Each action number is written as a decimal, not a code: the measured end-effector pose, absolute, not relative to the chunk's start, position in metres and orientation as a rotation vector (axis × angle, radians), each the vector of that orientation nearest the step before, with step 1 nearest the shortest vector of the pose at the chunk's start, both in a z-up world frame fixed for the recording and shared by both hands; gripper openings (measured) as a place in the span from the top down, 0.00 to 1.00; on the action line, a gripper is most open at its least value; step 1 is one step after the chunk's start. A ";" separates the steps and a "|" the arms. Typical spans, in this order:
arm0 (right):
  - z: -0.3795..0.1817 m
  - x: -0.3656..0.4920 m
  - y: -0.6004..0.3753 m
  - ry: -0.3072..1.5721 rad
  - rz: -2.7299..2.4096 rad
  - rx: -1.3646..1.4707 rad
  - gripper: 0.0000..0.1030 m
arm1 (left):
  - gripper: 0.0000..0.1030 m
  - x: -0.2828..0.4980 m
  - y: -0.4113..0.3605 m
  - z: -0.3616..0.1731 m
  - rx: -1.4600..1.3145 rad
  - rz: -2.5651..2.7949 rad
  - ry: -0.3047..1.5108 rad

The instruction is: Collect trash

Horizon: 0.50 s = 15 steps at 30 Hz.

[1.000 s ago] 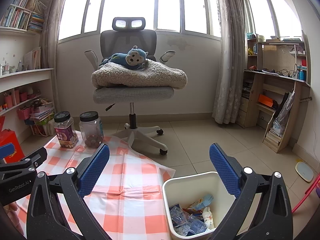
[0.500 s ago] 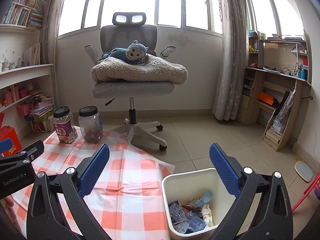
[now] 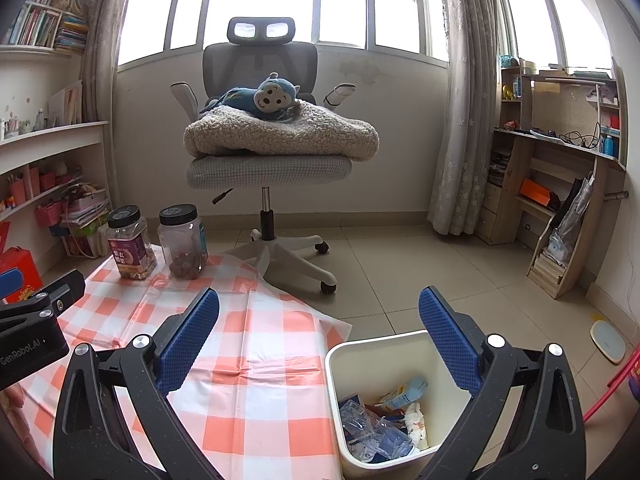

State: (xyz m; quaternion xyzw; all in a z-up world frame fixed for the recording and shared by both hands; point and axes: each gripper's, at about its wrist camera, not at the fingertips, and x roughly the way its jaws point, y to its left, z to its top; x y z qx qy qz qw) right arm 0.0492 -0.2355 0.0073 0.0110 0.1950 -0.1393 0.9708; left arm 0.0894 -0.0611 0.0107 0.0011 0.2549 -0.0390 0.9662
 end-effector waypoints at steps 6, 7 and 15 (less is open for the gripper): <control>0.007 0.051 -0.239 0.413 -0.275 0.047 0.07 | 0.09 0.087 -0.064 0.015 0.019 -0.098 0.488; 0.007 0.052 -0.240 0.415 -0.275 0.052 0.07 | 0.10 0.087 -0.066 0.015 0.027 -0.103 0.482; 0.007 0.052 -0.244 0.415 -0.281 0.071 0.07 | 0.19 0.086 -0.068 0.015 0.035 -0.115 0.467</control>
